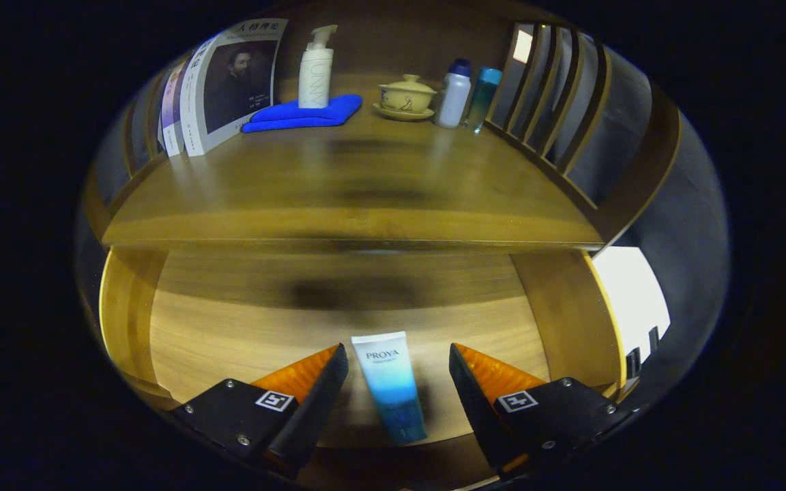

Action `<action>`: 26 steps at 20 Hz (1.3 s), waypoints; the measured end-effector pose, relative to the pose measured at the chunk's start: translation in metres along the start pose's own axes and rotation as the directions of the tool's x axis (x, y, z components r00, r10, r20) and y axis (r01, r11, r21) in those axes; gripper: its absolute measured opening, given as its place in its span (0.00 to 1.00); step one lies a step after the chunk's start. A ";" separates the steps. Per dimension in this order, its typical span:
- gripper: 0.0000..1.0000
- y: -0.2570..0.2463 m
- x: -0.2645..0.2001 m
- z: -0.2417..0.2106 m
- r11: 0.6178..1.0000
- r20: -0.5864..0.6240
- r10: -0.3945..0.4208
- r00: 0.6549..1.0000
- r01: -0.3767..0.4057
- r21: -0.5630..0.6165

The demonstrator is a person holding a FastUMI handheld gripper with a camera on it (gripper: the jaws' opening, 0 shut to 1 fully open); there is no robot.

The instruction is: Pull open the drawer, take out the items inside it, and place them on the countertop above the cabinet.

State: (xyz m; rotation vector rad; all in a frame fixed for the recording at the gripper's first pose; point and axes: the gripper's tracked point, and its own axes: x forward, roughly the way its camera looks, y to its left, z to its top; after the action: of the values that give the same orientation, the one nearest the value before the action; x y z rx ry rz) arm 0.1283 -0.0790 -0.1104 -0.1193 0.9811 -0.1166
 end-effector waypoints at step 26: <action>0.73 0.003 0.029 -0.044 0.989 -0.227 0.069 0.972 -0.036 0.146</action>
State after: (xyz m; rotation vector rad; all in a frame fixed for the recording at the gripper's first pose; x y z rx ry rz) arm 0.1077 -0.0824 -0.1594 0.0517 1.2043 -0.1535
